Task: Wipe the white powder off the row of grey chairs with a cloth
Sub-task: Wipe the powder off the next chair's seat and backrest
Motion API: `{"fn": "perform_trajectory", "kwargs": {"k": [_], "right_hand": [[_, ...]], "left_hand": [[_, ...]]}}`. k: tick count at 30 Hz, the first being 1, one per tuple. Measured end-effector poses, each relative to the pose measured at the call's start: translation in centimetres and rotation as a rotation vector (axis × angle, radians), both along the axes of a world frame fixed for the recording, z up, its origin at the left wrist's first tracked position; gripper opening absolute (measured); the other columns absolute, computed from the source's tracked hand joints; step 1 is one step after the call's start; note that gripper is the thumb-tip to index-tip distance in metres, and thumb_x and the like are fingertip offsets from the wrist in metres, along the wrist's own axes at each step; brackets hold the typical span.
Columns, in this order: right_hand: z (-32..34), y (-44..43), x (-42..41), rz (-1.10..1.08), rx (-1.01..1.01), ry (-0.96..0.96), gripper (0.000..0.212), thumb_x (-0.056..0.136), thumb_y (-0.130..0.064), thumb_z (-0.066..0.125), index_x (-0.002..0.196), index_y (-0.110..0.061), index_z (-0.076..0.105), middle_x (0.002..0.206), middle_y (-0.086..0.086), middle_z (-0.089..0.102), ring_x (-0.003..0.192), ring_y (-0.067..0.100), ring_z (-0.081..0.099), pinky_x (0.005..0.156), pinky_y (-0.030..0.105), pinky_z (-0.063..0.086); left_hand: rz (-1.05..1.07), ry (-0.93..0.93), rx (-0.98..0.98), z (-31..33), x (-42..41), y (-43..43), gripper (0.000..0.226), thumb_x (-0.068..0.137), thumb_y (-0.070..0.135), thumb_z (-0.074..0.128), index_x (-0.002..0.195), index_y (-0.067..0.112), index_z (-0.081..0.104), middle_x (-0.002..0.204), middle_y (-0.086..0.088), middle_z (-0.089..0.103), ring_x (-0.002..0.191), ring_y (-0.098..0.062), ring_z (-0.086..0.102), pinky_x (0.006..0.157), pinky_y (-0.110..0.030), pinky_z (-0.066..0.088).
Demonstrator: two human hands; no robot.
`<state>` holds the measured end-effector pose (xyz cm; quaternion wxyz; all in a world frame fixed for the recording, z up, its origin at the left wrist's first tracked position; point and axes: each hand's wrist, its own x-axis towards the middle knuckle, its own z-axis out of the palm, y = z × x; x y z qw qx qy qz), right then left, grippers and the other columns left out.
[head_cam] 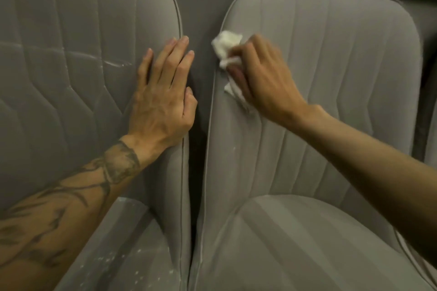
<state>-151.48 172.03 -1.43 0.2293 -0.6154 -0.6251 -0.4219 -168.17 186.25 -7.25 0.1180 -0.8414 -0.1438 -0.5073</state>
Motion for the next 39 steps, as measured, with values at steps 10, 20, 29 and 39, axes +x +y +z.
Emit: {"fn": "perform_trajectory", "kwargs": {"k": [10,20,29,39], "right_hand": [[-15.2,-4.5,-3.4,0.185,-0.263,0.04,0.026,0.105,-0.032,0.046,0.125,-0.016,0.051,0.107,0.015,0.061,0.086,0.035,0.058,0.074,0.046,0.046],[-11.3,-0.9,-4.0,0.062,0.132,0.264,0.026,0.101,-0.027,0.055,0.123,-0.014,0.048,0.111,0.016,0.055,0.097,0.03,0.054,0.083,0.044,0.046],[-14.3,-3.5,-4.5,0.1,-0.26,-0.213,0.039,0.1,-0.033,0.056,0.127,-0.006,0.06,0.111,0.016,0.059,0.092,0.032,0.055,0.078,0.041,0.04],[-16.5,-4.2,-7.4,0.03,-0.295,-0.085,0.034,0.098,-0.028,0.057,0.123,-0.005,0.062,0.113,0.018,0.06,0.092,0.035,0.058,0.08,0.045,0.046]], "left_hand": [[0.012,-0.02,0.028,0.0,0.0,0.0,0.061,0.098,0.021,0.045,0.156,0.006,0.039,0.169,-0.01,0.027,0.159,-0.025,0.02,0.129,-0.052,0.011],[0.025,-0.013,0.031,-0.2,0.0,0.3,0.061,0.098,0.022,0.044,0.157,0.006,0.037,0.17,-0.01,0.026,0.159,-0.024,0.018,0.129,-0.052,0.01],[0.044,-0.007,0.044,-0.2,0.0,0.2,0.06,0.098,0.021,0.046,0.156,0.006,0.038,0.17,-0.01,0.026,0.159,-0.025,0.019,0.129,-0.052,0.01],[0.097,0.043,0.043,0.0,-0.2,-0.3,0.062,0.1,0.027,0.043,0.158,0.008,0.036,0.171,-0.009,0.023,0.159,-0.025,0.018,0.129,-0.052,0.011]]}}
